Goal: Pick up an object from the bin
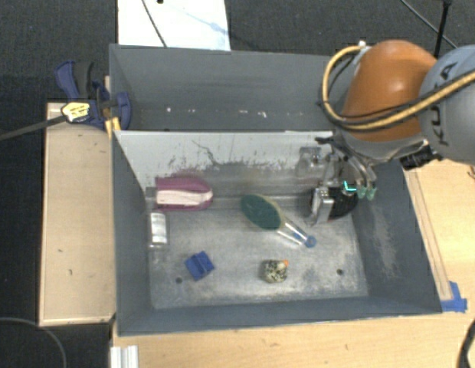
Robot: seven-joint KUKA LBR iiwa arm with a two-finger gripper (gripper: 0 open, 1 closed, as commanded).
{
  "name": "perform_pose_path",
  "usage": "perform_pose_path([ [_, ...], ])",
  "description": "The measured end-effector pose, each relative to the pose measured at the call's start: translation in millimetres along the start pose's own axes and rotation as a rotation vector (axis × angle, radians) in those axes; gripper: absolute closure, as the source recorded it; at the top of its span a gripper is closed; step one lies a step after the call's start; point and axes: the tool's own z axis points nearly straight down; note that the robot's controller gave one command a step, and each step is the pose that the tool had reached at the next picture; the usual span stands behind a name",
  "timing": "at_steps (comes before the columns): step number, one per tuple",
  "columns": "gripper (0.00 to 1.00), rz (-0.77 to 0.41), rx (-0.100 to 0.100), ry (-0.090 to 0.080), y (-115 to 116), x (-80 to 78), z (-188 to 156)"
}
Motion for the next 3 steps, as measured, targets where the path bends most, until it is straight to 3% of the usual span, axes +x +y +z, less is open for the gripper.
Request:
perform_pose_path([
  [1, 0.00, 0.041, -0.002, -0.007, 52, 16.5, 108],
  [2, 1.00, 0.044, -0.002, -0.019, 50, 12.5, 101],
  [3, 1.00, 0.038, -0.001, -0.016, 48, 15.9, -52],
])
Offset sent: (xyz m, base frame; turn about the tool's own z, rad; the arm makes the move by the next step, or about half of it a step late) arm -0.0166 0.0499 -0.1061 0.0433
